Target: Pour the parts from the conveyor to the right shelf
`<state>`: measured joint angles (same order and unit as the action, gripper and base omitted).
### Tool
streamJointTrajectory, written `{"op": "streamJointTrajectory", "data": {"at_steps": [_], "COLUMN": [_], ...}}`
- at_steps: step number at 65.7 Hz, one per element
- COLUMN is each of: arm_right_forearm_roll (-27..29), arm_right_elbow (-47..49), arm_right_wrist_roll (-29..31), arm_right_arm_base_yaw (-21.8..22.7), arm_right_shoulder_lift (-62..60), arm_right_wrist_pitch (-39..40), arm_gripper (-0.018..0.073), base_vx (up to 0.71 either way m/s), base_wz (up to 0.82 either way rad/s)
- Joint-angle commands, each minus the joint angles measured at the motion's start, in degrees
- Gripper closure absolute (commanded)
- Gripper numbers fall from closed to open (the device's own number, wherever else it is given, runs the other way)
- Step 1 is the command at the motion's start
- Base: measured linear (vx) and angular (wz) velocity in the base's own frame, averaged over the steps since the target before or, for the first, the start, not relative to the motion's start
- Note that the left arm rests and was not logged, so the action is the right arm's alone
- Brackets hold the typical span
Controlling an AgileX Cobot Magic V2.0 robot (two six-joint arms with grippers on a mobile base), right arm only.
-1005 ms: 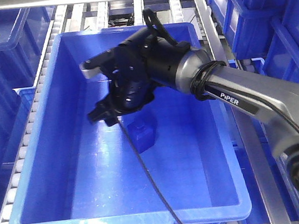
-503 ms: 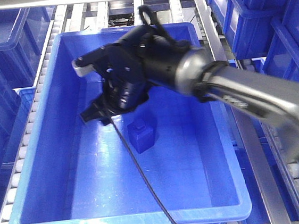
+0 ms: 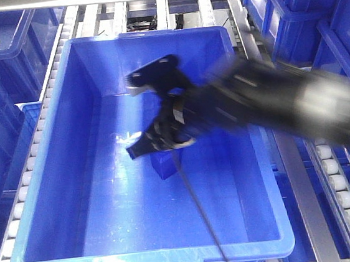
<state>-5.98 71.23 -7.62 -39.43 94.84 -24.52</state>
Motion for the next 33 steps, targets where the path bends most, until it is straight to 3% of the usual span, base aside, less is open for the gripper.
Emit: {"op": "streamJointTrajectory", "data": {"at_steps": [1, 15, 33], "arm_right_forearm_roll": [-0.79, -0.79, -0.79], "arm_right_elbow": [-6.15, -22.33, -35.78], "arm_right_wrist_roll": [-0.13, -0.25, -0.06], "arm_right_arm_base_yaw": [0.22, 0.22, 0.22], "arm_right_shoulder_lift": [-8.38, -21.9, -38.85], "arm_right_wrist_pitch": [12.01, 23.78, 25.97], "arm_gripper": [0.0566, 0.0564, 0.0564], "base_vx": [0.0, 0.0, 0.0], "base_wz": [0.0, 0.0, 0.0]}}
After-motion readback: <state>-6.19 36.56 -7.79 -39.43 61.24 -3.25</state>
